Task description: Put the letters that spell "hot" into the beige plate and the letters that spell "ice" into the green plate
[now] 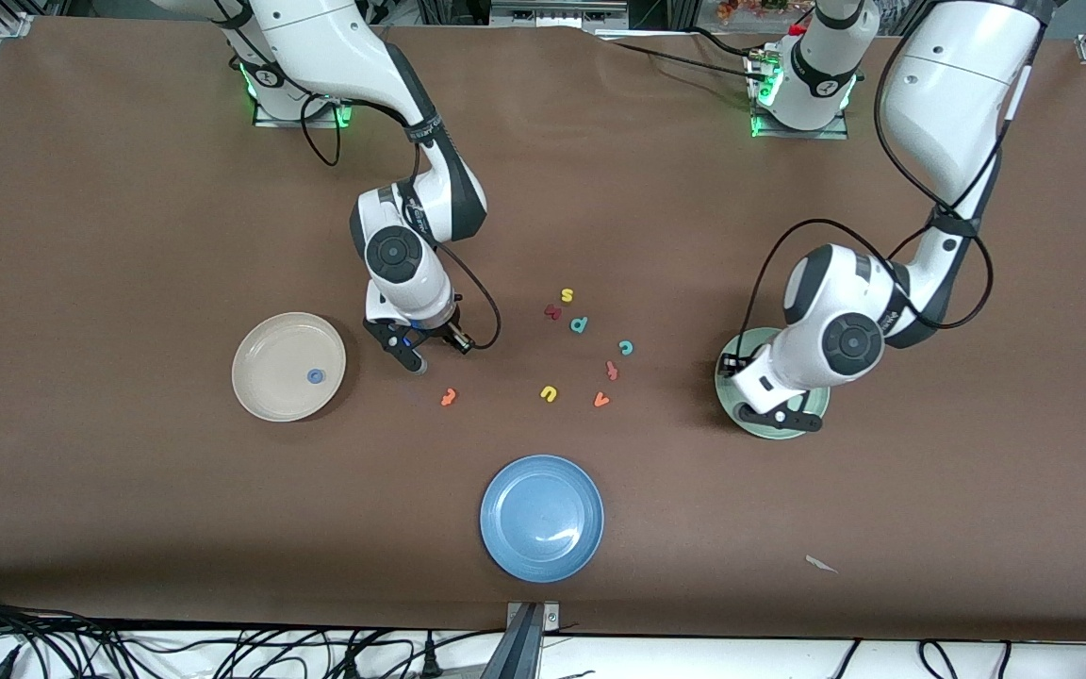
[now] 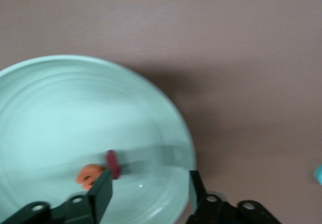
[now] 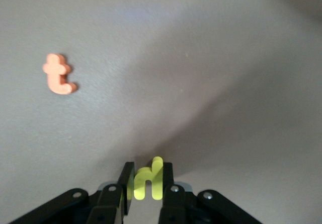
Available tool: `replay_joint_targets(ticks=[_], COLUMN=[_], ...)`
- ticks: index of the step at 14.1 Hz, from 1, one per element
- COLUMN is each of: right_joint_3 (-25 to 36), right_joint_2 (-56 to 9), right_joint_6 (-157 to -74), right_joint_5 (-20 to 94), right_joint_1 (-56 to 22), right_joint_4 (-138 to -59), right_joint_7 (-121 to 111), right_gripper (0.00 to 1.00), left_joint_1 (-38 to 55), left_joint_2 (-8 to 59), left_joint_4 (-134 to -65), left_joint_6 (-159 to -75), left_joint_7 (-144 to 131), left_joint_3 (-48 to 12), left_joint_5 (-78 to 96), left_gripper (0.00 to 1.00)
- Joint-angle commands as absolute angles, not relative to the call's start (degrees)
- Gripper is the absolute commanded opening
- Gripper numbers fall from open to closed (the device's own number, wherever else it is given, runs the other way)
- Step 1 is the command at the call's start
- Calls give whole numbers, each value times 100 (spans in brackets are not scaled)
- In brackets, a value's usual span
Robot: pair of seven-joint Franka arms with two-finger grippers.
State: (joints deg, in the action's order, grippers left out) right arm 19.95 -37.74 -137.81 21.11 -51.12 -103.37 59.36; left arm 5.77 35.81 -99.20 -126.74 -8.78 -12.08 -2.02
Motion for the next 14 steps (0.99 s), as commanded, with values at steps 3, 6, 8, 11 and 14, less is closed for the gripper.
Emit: replay_joint_targets(ticks=[3,6,8,11,14], right_joint_3=[2837,3382,3760,3894,3841], right_joint_2=[-3314,-3147,-3111,-3155,-3208], right_joint_6=[-12755,-12621,-12630,-12683,-12691], right_joint_5=[2188,2188,2197,2206,2345], right_joint_1=[-5098,-5098,-5089,-4678,-4272], right_joint_4=[-10353,-10695,-10897,-10969,-10908], right_joint_7=[3802,2378,1358,258,-237], right_gripper=[8,9,9,10,69], left_joint_1=[1413,1773,2055,2083,2162], left_joint_2=[3480,3480,3533,3734,3972], left_joint_4=[-9721,-9712,-9686,-9686,-9686], left_joint_6=[-12559,-12568,-12647,-12972,-13384], left_joint_7=[-1248,-1659,-2055,-2136,-1988], left_joint_3=[-1186,-1239,-1239,-1239,-1231], left_joint_5=[-272,-245,-246,-272,-360], left_gripper=[100,100,100,99,99])
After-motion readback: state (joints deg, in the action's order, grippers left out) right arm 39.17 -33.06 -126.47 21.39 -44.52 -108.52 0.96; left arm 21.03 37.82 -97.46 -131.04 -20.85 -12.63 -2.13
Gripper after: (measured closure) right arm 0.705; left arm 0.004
